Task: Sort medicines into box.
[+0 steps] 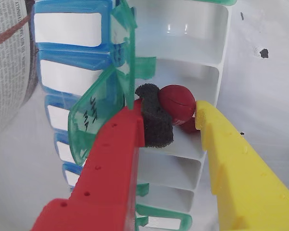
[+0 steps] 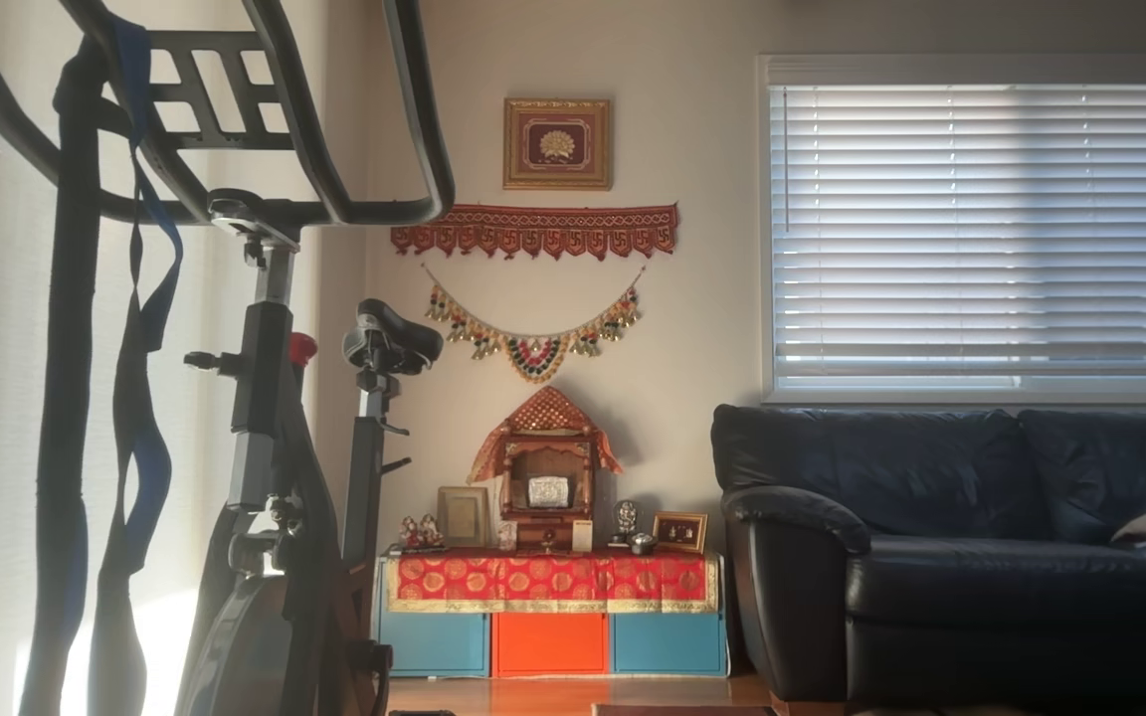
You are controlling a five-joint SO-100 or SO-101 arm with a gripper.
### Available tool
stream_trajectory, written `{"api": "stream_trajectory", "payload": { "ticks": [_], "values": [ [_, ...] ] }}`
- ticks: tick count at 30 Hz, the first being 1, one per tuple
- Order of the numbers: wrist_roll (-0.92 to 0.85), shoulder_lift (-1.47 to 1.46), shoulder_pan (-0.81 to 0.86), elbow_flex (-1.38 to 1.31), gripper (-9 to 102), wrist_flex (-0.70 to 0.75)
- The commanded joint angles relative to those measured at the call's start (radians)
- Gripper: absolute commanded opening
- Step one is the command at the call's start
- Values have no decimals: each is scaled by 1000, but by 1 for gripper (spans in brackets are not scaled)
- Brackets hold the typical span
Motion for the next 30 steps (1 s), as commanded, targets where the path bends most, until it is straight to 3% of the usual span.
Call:
{"api": "stream_trajectory", "payload": {
  "ticks": [1, 12, 19, 30],
  "values": [
    [-18, 49, -20, -21, 1, -31],
    [-35, 40, -28, -5, 1, -58],
    [-44, 5, -37, -49, 20, -15],
    [-63, -20, -37, -92, 26, 35]
  ]
}}
